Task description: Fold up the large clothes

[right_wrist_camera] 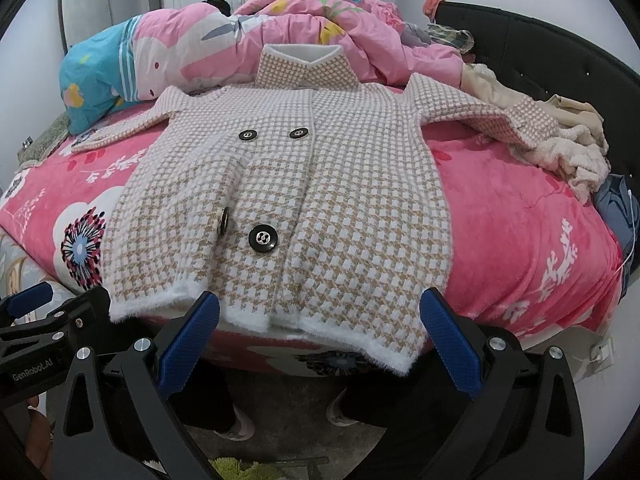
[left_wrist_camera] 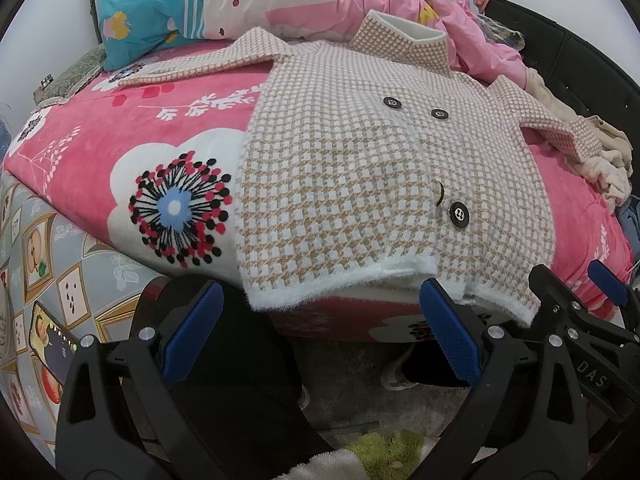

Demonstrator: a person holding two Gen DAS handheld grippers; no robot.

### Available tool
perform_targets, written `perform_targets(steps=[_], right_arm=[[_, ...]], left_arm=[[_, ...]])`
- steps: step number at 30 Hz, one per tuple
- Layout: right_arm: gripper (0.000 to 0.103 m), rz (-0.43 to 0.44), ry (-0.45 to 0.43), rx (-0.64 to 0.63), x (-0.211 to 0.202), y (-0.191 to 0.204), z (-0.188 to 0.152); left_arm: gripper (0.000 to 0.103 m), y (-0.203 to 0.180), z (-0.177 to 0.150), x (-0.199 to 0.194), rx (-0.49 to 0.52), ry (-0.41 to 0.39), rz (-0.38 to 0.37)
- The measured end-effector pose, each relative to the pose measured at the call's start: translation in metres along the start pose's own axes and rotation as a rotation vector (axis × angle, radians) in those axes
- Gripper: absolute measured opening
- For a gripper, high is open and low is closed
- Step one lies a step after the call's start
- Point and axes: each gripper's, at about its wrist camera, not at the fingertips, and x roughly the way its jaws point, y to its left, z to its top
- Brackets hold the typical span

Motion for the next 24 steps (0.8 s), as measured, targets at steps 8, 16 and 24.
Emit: perform_targets(steps=[8,16,24], right_arm=[[0.098,0.0,-0.002,-0.001,-0.0009,0.0004,0.0003],[0.098,-0.002,-0.003,-0.003,-0.0012,0.003,0.0037],[0.098,-0.004,-0.003,-0.005,-0.0009,0.0035,0.0049]], left_arm=[[0.095,0.0003,-0.0002,-0.0011,-0.001,-0.003,-0.002],[0.095,0.0009,0.0014,-0.0014,-0.002,-0.002,-0.003],[0.095,0.0023,0.003,-0.0019,-0.003,-0.002,-0.004]])
